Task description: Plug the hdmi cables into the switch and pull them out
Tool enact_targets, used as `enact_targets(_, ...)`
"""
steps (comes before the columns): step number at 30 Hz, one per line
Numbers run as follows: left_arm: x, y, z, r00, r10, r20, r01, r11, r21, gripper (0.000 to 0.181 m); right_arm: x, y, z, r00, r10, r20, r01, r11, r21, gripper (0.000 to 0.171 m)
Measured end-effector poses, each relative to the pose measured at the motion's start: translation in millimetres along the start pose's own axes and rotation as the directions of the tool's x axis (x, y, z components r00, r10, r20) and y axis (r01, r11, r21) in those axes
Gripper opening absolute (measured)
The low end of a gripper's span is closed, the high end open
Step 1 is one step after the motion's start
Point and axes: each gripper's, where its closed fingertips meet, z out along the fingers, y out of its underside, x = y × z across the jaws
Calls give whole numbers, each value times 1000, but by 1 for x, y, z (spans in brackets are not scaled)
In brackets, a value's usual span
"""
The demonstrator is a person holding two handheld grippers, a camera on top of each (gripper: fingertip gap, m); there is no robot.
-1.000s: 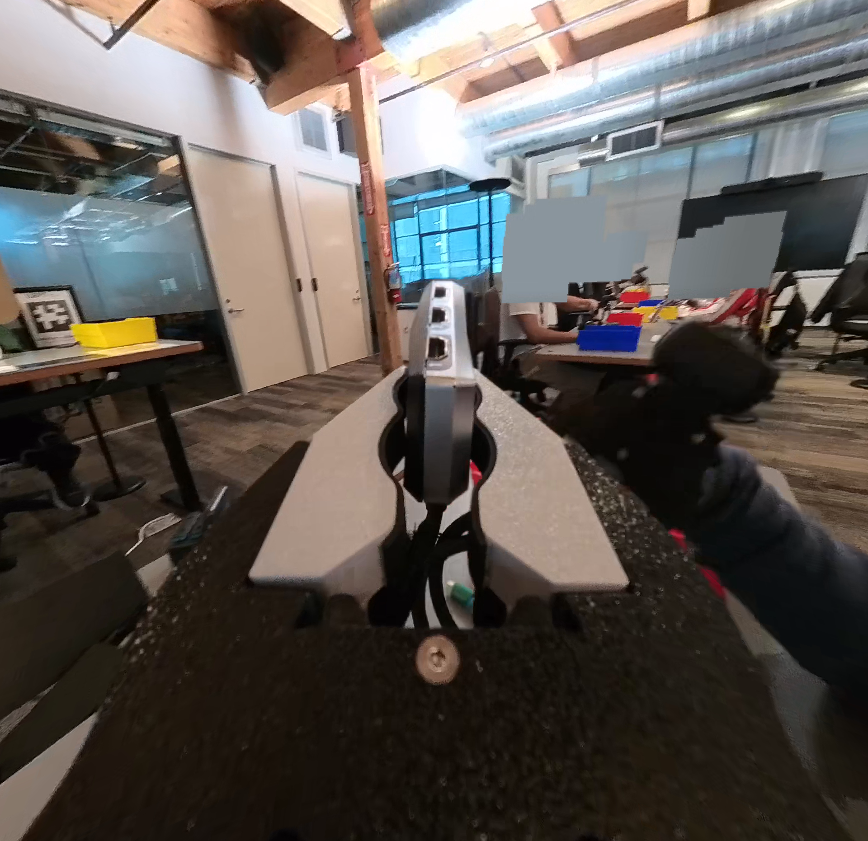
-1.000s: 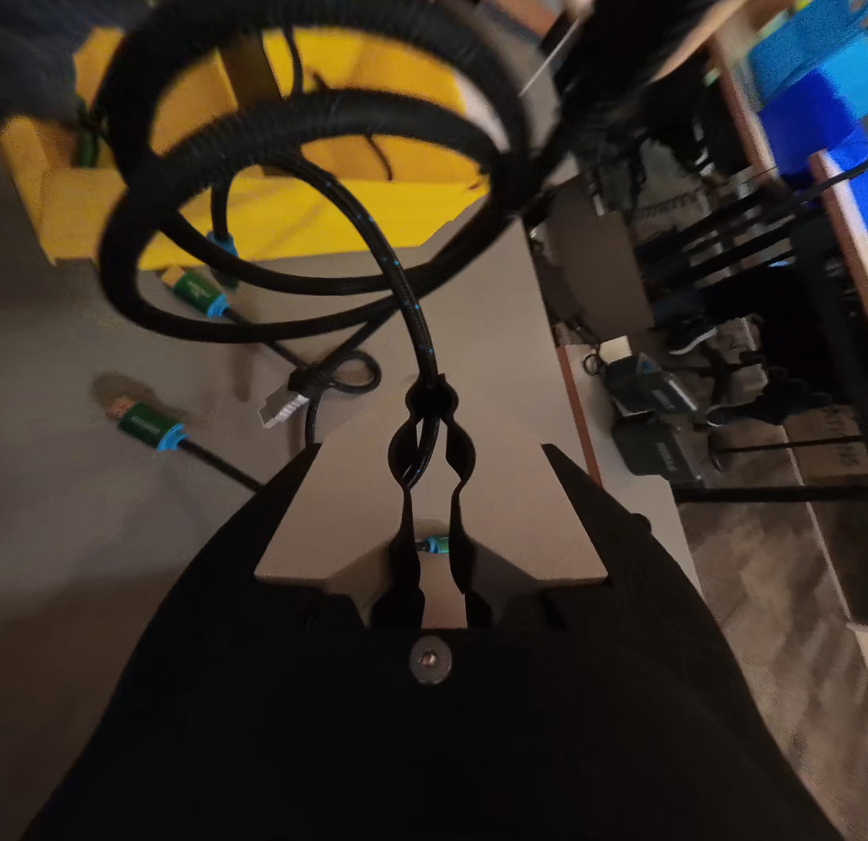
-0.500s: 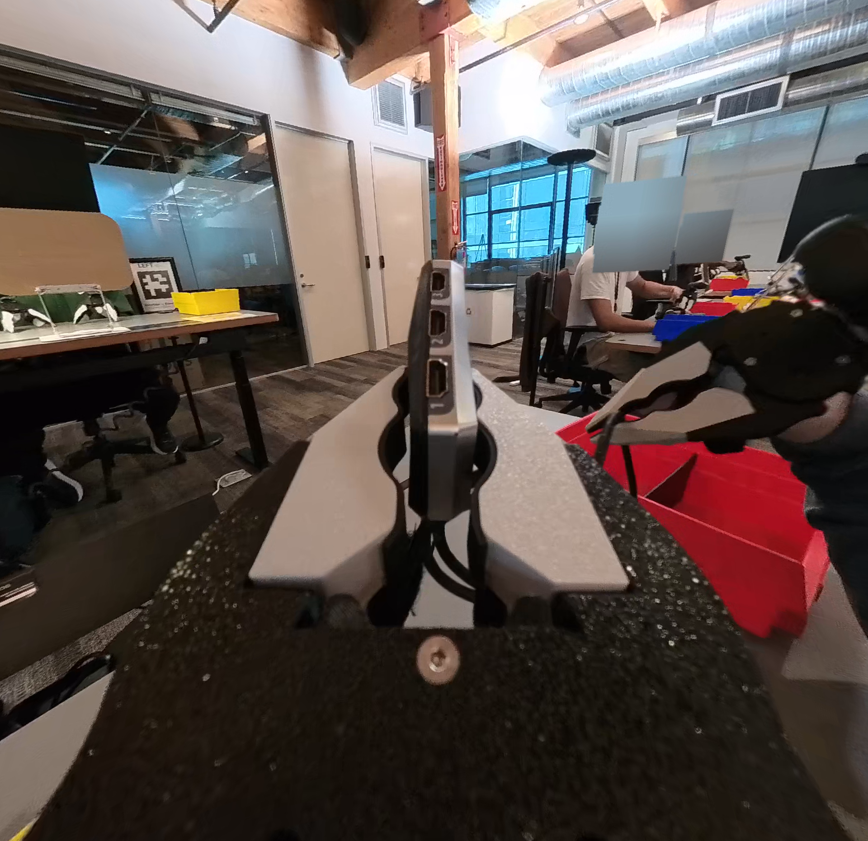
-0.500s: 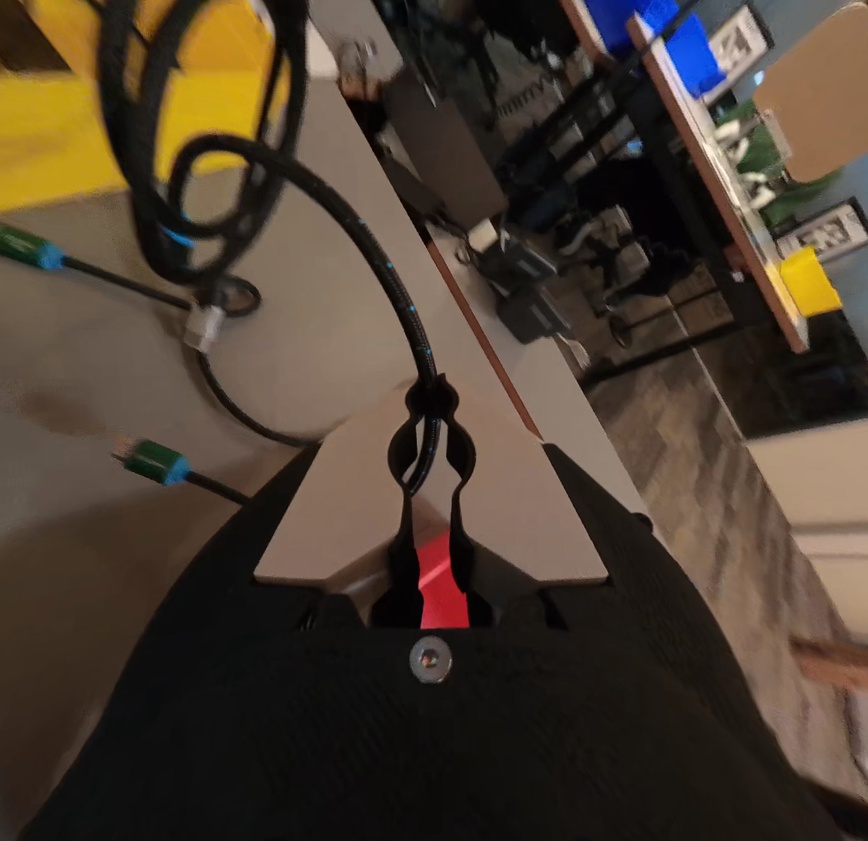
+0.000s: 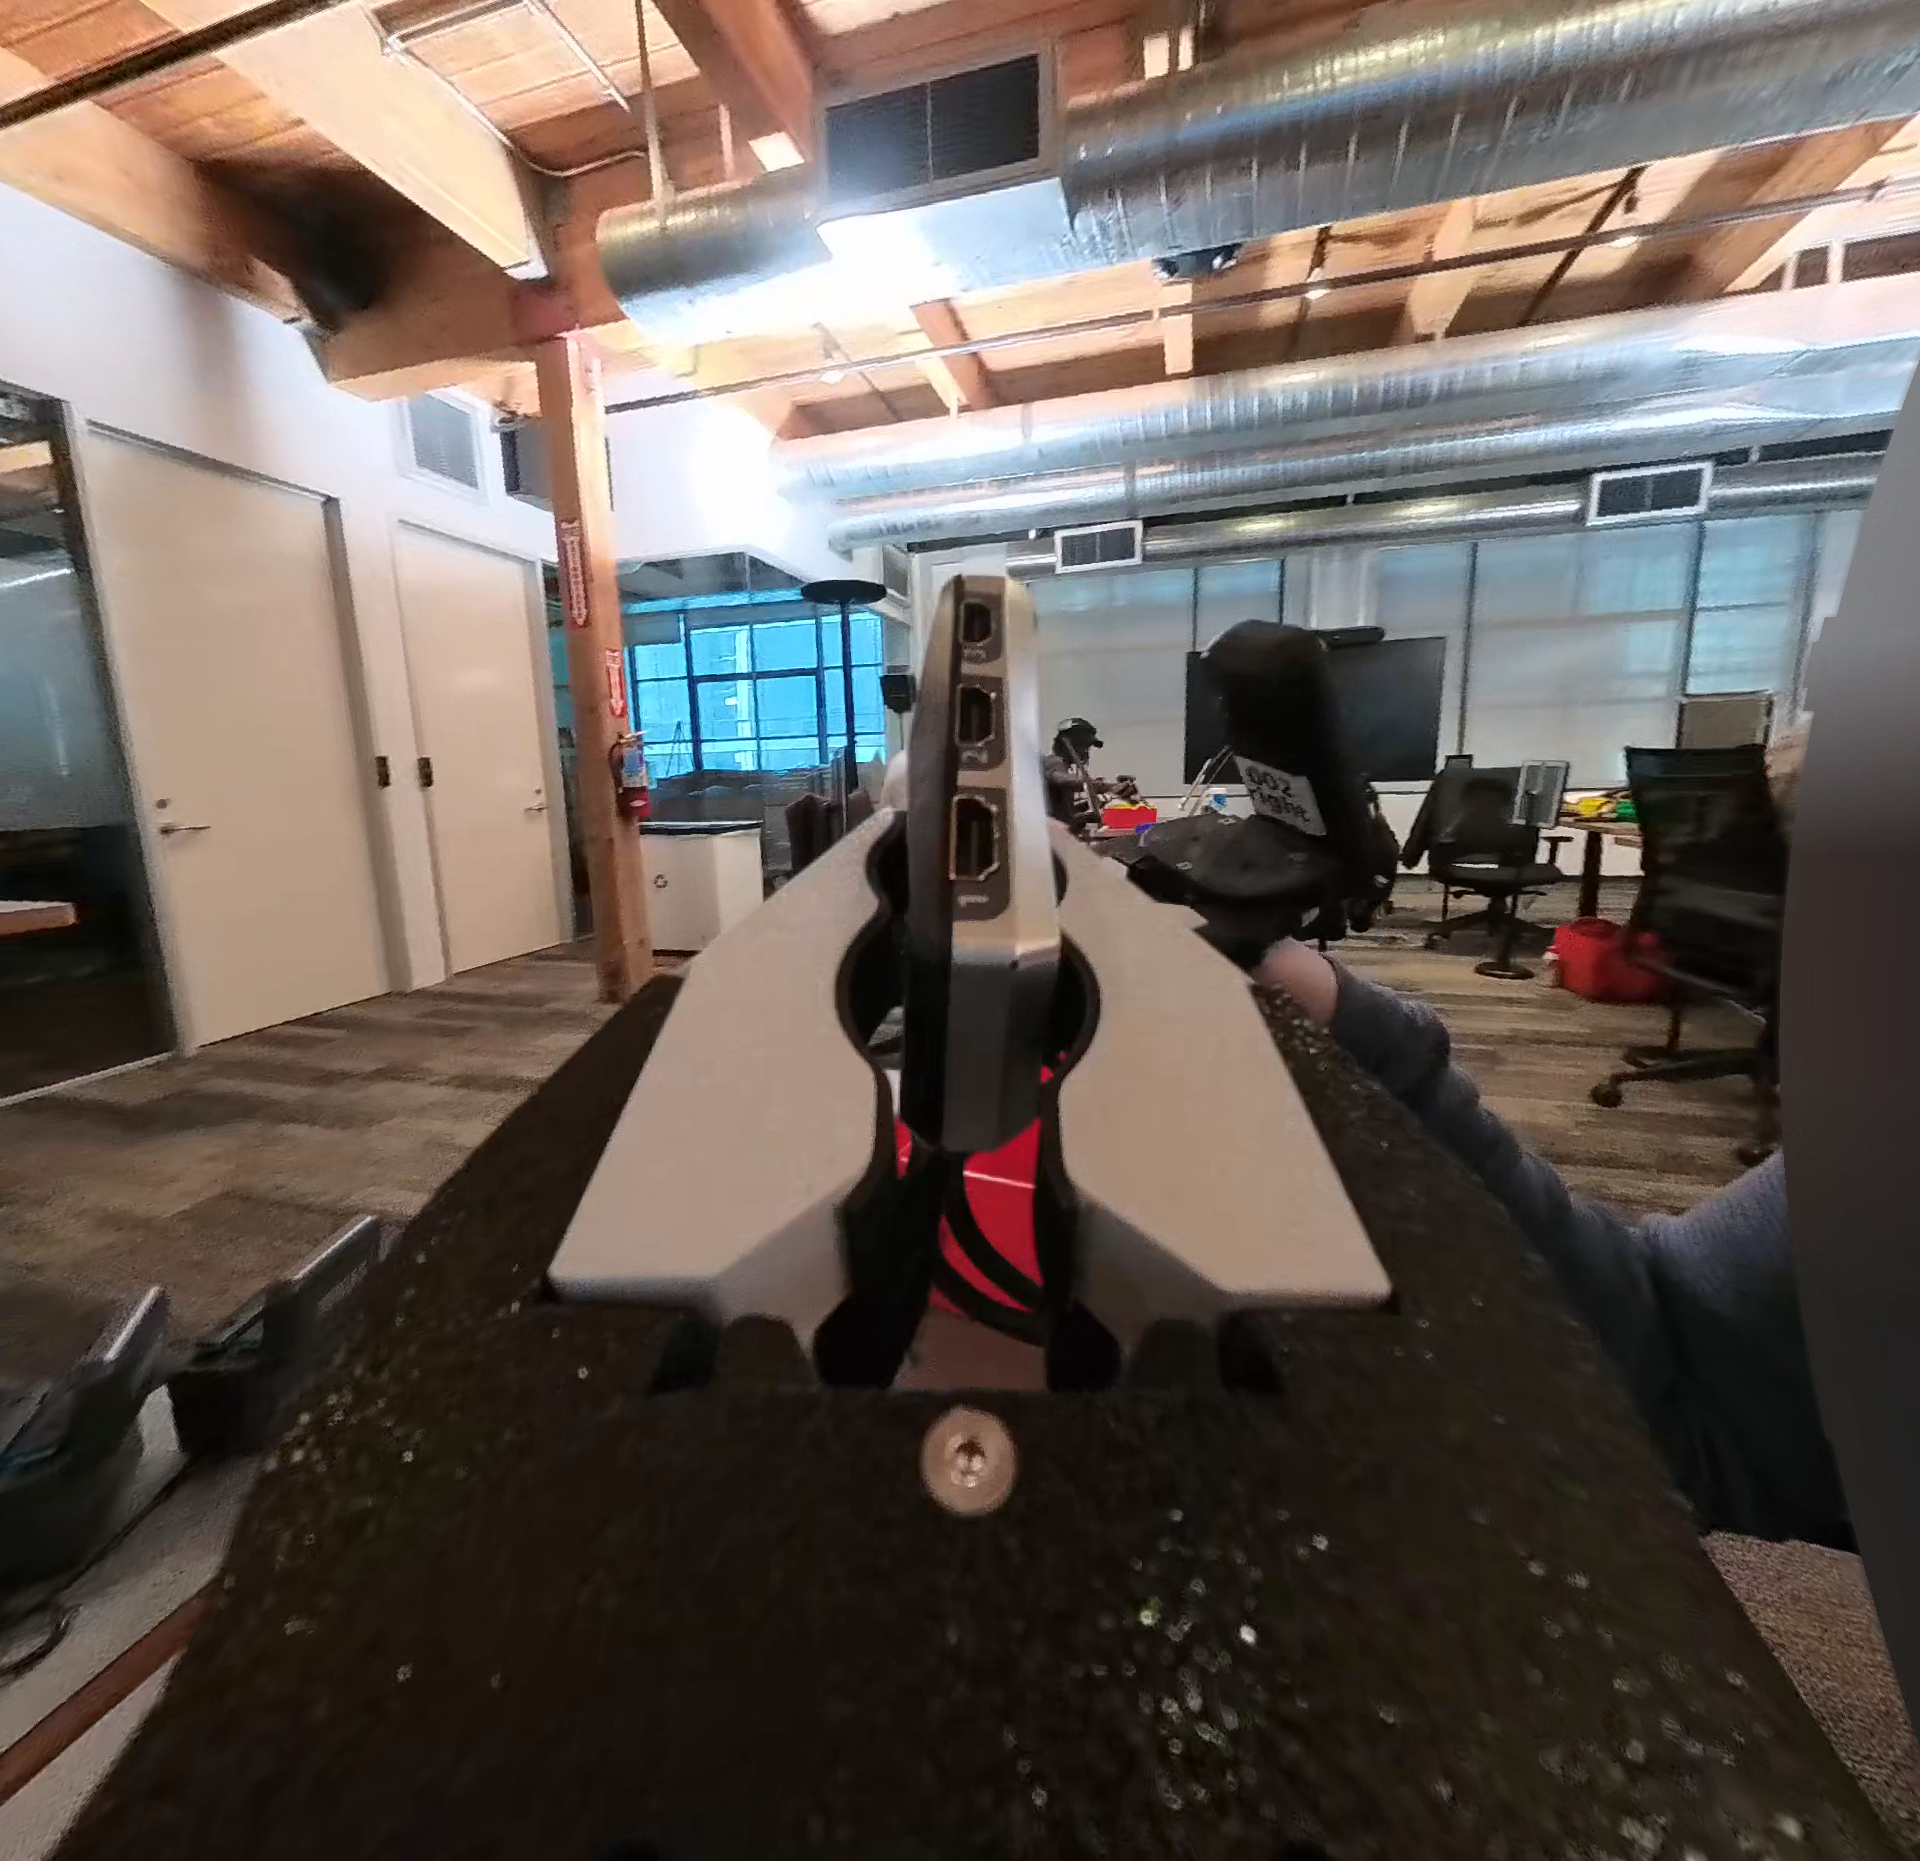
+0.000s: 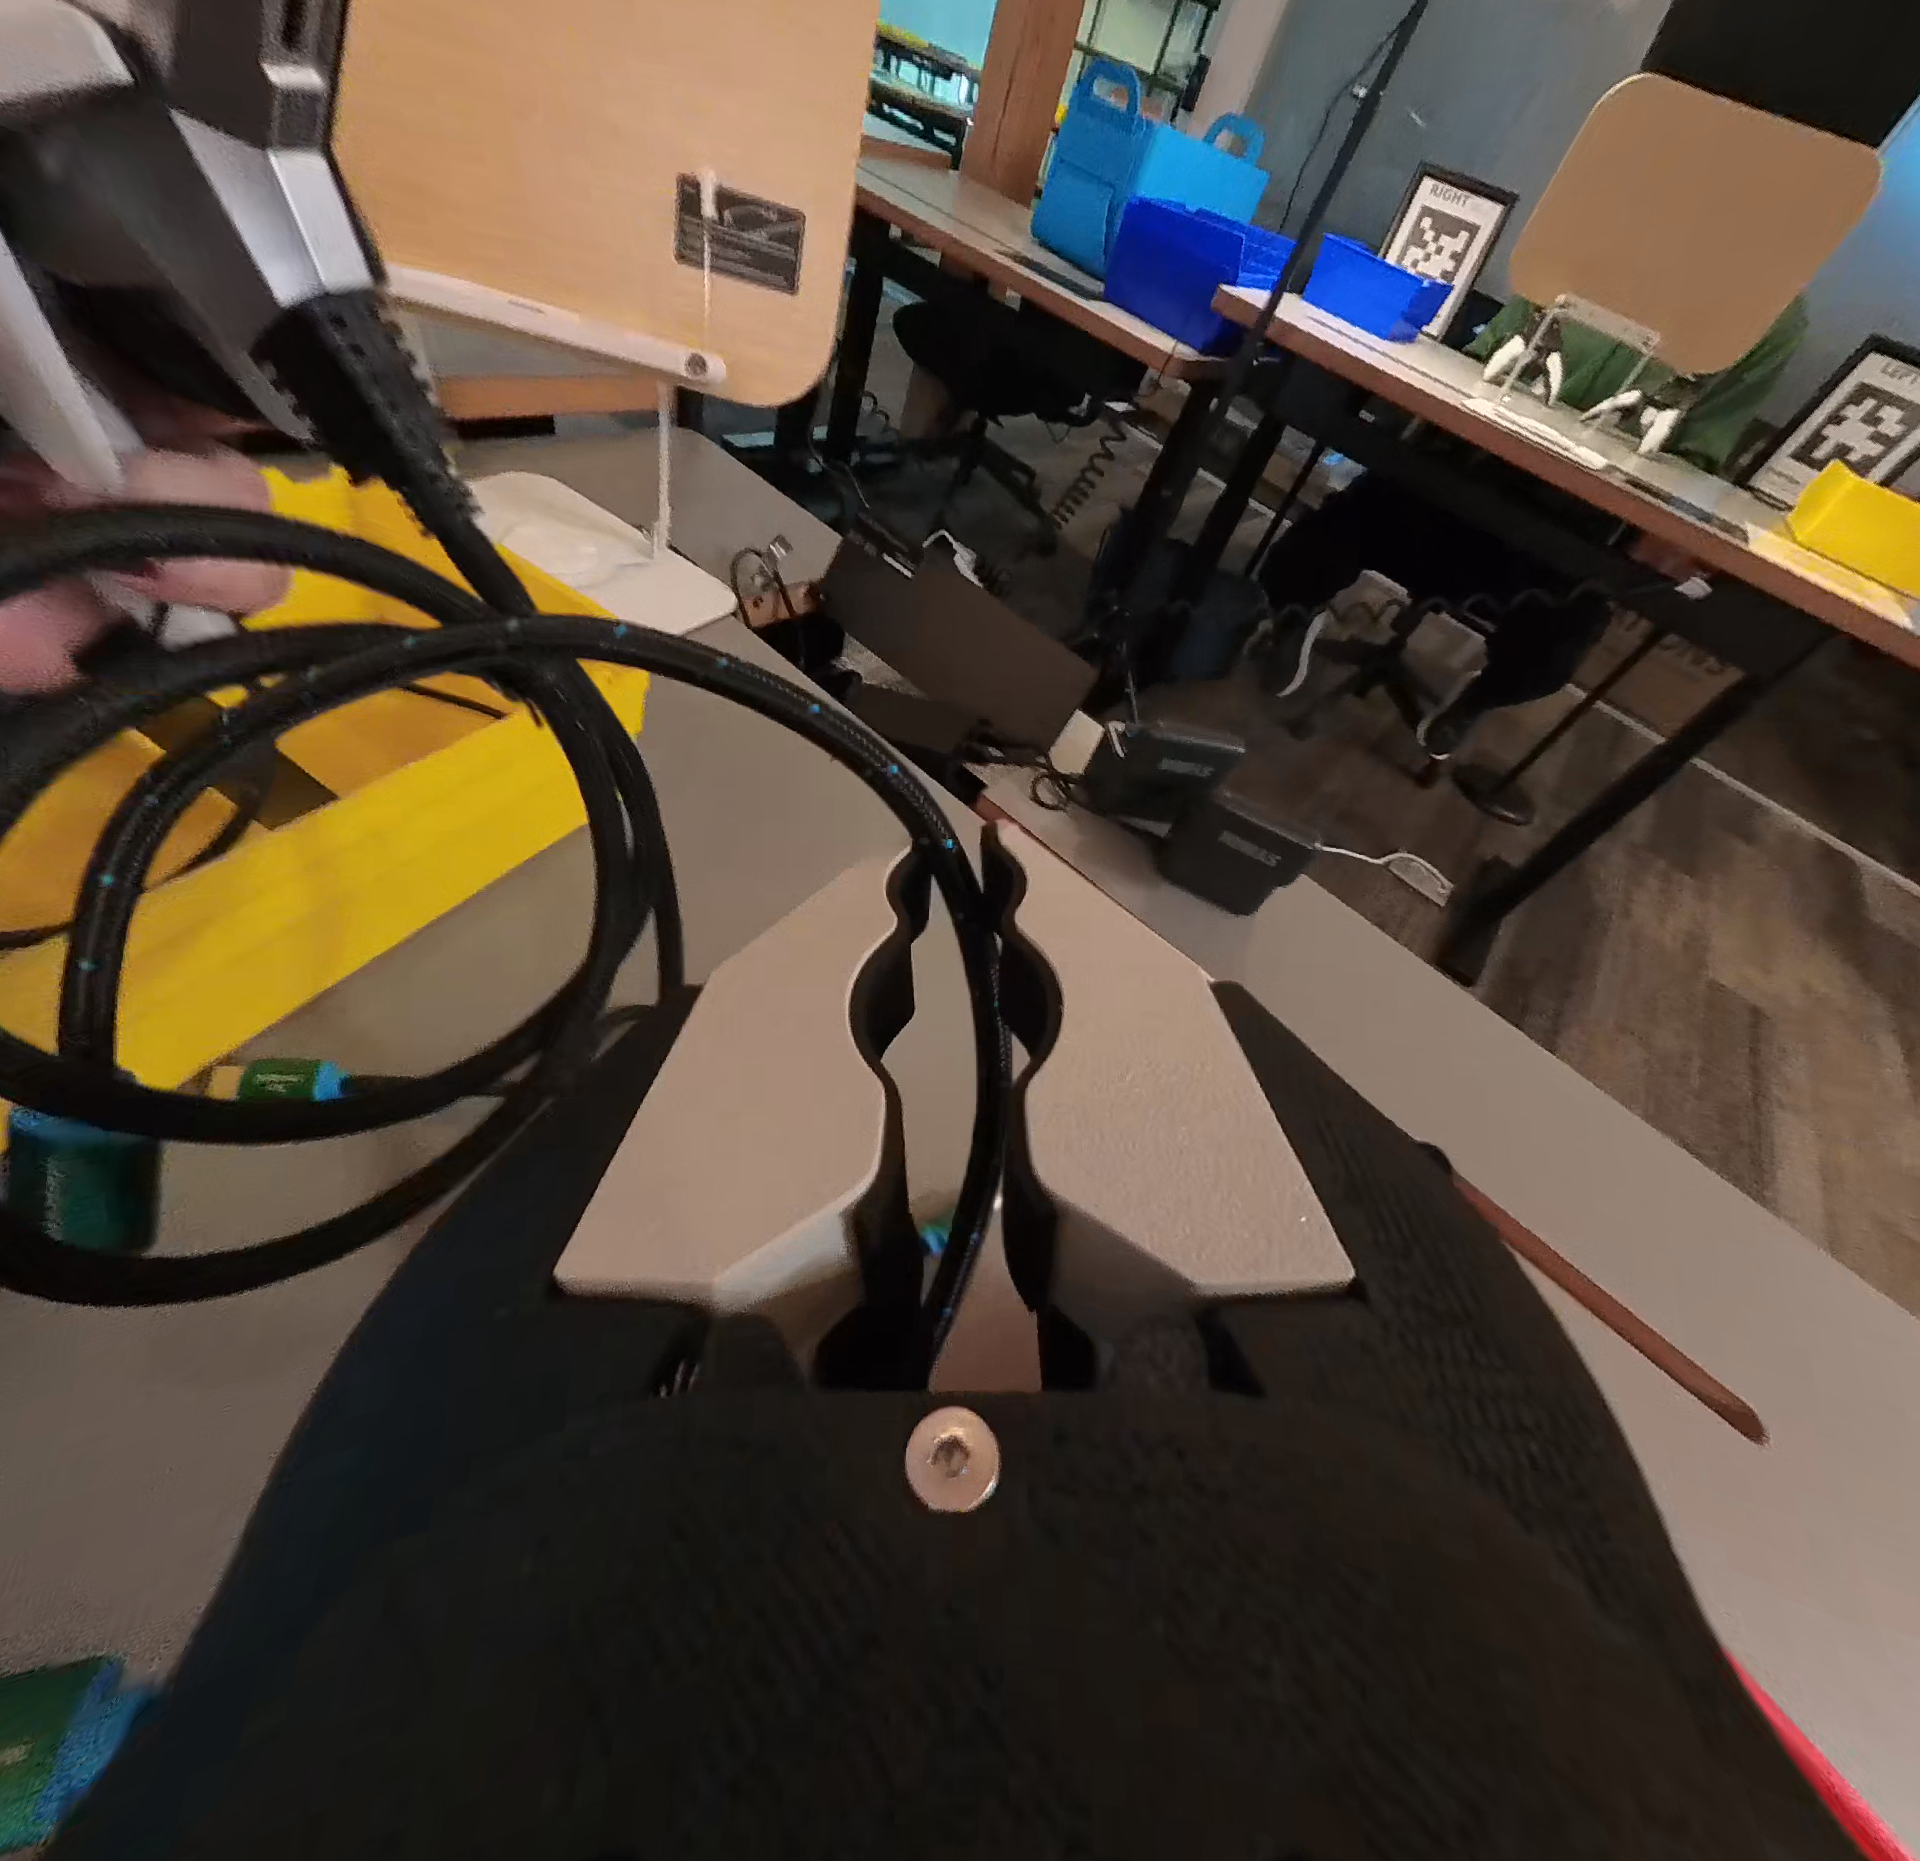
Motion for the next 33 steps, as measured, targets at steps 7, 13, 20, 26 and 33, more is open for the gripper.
enact_targets(7,-13,-15,-1,994,-35,105,21,992,127,18,-3,5,9,992,-88,-90,82,994,-71,3)
enact_targets(13,-33,-10,-9,971,10,241,-29,997,72,19,10,-3,-6,993,-22,-114,21,1000,-11,3)
enact_targets(20,-58,-7,-24,931,-60,361,30,996,88,19,25,-12,-29,991,23,-130,-16,999,48,3)
enact_targets(26,-60,-11,-30,917,-9,399,-15,998,57,19,24,19,-37,998,22,-63,-30,992,-120,3)
enact_targets(33,-55,-11,-27,923,29,385,-42,999,28,19,20,55,-22,1000,-7,-7,4,955,-298,3)
